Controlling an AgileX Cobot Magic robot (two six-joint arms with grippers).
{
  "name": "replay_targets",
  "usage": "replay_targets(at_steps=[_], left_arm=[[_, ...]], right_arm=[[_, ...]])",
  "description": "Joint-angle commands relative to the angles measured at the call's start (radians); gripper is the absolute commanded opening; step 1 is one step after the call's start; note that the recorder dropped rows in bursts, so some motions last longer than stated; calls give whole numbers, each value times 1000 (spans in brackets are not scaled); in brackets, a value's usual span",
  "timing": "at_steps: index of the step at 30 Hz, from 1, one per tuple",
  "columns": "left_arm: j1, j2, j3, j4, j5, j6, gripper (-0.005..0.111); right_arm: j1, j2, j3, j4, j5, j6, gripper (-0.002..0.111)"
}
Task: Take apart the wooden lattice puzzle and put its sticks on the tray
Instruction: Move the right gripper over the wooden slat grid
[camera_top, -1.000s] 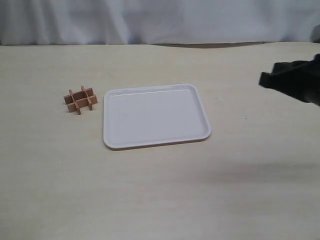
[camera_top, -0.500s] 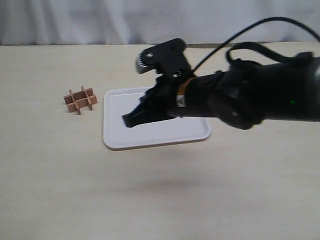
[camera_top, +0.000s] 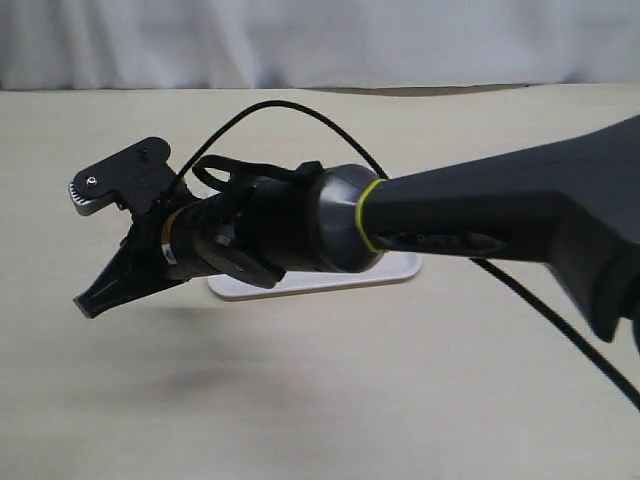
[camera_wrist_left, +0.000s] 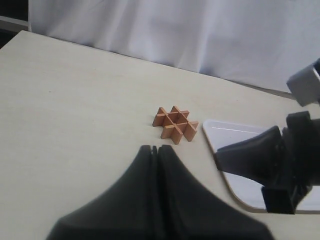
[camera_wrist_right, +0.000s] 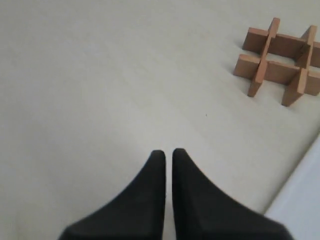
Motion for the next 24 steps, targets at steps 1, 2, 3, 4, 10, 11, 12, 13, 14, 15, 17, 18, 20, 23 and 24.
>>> replay_targets(at_steps=[1,2,3,4,10,11,12,13,14,15,17,18,20,23,24], left_arm=[[10,-2,3,-2,-9,5,0],[10,-2,3,-2,-9,5,0],[10,-2,3,-2,-9,5,0],[10,-2,3,-2,-9,5,0],[10,-2,3,-2,-9,5,0],[10,-2,3,-2,-9,5,0],[10,-2,3,-2,-9,5,0],[10,-2,3,-2,-9,5,0],[10,-2,3,-2,-9,5,0],[10,-2,3,-2,-9,5,0],[10,-2,3,-2,-9,5,0],[10,-2,3,-2,-9,5,0],[10,-2,3,-2,-9,5,0],[10,-2,3,-2,-9,5,0],[10,-2,3,-2,-9,5,0]], right_arm=[[-21,51,-89,-5,7,66,14],[-23,66,-112,-5,7,85,21],[-23,83,-130,-5,7,94,29],[-25,99,-152,-9,7,96,37],[-25,237,-370,-94,125,112,49],[-25,284,-461,-114,226,112,49],[-25,305,-495,-129,264,112,49],[-25,343,-569,-143,344,114,49],[-25,355,-597,-146,366,114,49],[-28,382,-637,-161,388,114,49],[-40,416,-683,-167,395,145,49],[-49,436,-706,-168,398,172,49],[-69,449,-717,-164,387,210,49],[-80,459,-721,-161,383,266,49],[-80,465,-721,-161,369,266,49]])
